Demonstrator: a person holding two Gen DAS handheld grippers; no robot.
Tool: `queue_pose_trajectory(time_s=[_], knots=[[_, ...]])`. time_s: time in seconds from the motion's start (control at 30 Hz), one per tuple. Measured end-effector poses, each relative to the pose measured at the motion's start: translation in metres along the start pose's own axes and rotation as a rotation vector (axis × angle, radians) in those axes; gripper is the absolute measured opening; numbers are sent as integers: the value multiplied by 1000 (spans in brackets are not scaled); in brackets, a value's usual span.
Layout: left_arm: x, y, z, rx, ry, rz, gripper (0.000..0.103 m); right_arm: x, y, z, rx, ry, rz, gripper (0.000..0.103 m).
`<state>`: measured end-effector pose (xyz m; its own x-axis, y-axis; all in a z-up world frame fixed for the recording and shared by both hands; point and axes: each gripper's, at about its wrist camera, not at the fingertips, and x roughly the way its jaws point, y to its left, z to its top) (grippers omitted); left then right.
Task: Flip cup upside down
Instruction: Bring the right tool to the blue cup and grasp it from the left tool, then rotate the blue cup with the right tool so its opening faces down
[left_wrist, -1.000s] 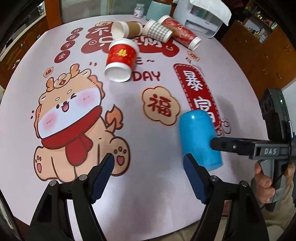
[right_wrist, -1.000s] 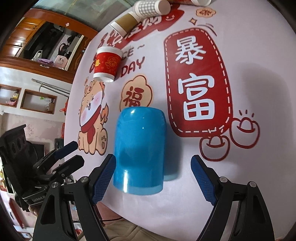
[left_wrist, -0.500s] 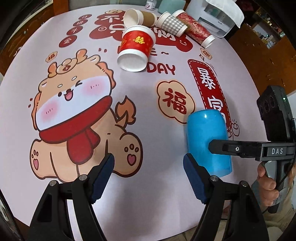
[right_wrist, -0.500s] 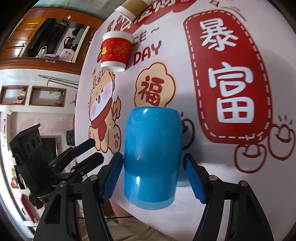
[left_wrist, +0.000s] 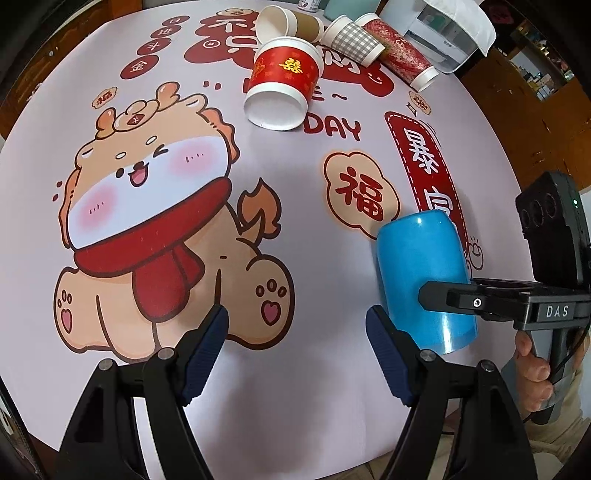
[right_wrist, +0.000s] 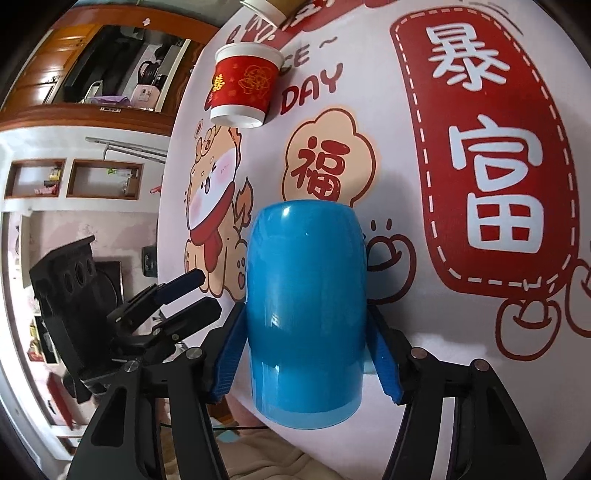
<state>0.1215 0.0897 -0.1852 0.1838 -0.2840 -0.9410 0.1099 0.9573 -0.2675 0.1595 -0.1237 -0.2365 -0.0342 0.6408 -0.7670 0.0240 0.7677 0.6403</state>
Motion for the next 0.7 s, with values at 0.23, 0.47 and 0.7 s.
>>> queue_pose_trajectory(time_s=[0.23,0.47,0.7], knots=[[-1,-4,-1,7,-10,-6,75,-15,4,-9,-53,-122,-3,62],[0,-4,-3,4,-5,-8,75,-43,16,-7,-152,-399,-94,62],[1,-4,-4,3,-21,-2,75,-44,18,-11,-250,-614,-233,62]])
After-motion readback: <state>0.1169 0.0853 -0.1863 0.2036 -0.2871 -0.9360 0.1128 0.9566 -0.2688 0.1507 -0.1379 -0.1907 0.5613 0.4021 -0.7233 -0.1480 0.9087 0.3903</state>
